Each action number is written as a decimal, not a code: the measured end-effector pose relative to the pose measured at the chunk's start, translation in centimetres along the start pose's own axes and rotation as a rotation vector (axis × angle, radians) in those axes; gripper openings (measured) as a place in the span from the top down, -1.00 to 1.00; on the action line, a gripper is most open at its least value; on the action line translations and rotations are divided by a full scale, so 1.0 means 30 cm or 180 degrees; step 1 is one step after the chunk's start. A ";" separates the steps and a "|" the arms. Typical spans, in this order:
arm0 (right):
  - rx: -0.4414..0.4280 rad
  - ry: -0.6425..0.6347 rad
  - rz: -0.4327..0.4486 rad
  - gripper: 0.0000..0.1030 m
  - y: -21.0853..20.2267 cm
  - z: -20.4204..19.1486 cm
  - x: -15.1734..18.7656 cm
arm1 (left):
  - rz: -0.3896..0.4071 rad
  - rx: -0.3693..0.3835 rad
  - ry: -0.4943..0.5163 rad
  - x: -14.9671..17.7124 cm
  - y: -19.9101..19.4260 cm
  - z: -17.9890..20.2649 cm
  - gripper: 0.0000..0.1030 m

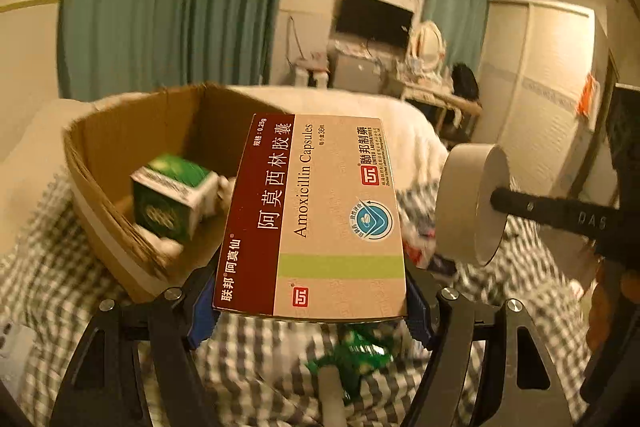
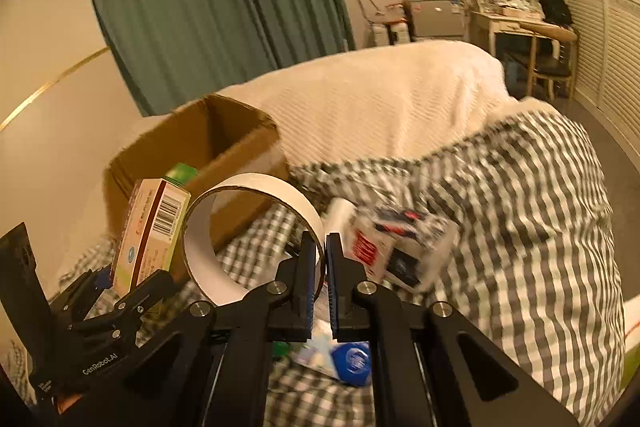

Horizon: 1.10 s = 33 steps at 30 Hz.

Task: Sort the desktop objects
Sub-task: 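Carry the Amoxicillin box into the cardboard box while the right tool carries the white tape roll there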

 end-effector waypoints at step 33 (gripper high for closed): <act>-0.0224 -0.0324 -0.0048 0.03 0.489 -0.374 -0.222 | 0.0136 -0.0561 -0.0021 -0.112 0.195 -0.337 -0.92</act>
Point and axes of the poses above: each gripper's, at about its wrist camera, not at the fingertips, and y roughly the way its jaws point, z to its right, x to its underside, the point moved 6 cm from there along y, roughly the way its jaws point, and after that the axes turned 12 degrees about z, right-handed, at the moved point
